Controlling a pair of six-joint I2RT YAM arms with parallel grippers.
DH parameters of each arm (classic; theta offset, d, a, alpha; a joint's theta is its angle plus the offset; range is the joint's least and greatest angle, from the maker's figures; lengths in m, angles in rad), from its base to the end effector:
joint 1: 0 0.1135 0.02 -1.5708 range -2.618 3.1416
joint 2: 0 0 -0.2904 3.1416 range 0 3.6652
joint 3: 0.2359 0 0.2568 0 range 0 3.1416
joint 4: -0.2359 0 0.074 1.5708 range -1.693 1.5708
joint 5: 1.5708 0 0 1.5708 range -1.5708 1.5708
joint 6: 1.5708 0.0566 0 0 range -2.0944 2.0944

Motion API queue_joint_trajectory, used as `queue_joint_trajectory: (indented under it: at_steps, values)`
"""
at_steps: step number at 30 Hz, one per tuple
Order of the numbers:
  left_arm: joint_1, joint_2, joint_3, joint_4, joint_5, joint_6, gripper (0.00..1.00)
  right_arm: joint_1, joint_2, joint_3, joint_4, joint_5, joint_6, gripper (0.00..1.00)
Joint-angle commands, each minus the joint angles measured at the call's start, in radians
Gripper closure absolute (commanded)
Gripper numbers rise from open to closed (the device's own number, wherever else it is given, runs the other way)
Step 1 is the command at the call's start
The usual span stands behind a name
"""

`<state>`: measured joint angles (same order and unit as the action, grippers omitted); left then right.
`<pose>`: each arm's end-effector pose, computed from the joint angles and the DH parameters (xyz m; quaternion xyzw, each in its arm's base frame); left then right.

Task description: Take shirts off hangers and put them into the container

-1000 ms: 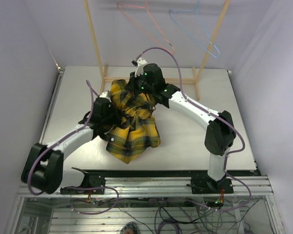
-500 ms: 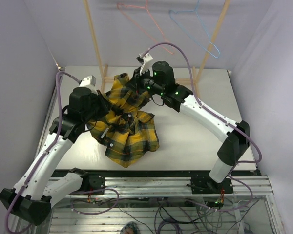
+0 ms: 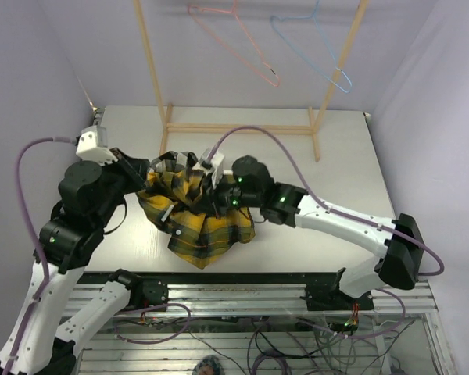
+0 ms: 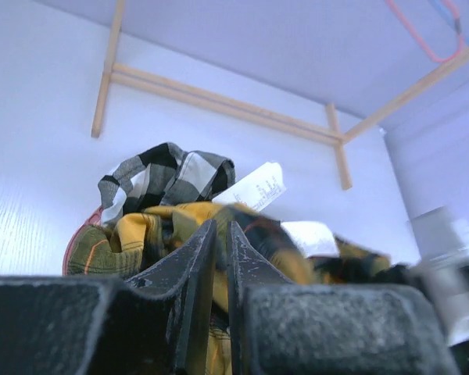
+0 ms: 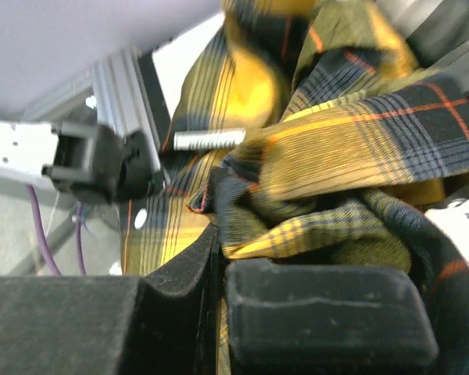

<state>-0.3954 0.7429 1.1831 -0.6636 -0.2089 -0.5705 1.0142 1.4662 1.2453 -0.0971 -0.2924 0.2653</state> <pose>0.1269 -0.0402 0.4420 -0.1328 0.7686 -0.2160 0.5874 0.1807 0.3213 0.3661 -0.3726 0.7147 0.4409 0.3948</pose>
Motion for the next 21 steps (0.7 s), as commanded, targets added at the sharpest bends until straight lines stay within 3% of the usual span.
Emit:
queue_joint_trajectory:
  at_steps: [1, 11, 15, 18, 21]
  values:
    - [-0.003, -0.012, -0.002, 0.008, 0.016, 0.019, 0.79, 0.065, 0.051, -0.068, -0.001, -0.031, 0.010, 1.00]
    - [-0.003, 0.060, -0.190, 0.130, 0.132, -0.019, 0.82, 0.123, 0.073, -0.273, 0.162, -0.026, 0.045, 0.98]
    - [-0.003, 0.088, -0.282, 0.198, 0.193, -0.046, 0.83, 0.123, 0.072, -0.297, 0.176, 0.010, 0.038, 0.83]
    - [-0.003, 0.110, -0.319, 0.234, 0.234, -0.056, 0.84, 0.123, 0.079, -0.284, 0.173, 0.028, 0.034, 0.66]
    - [-0.003, 0.134, -0.334, 0.258, 0.281, -0.061, 0.85, 0.123, 0.073, -0.254, 0.171, 0.040, 0.030, 0.63]
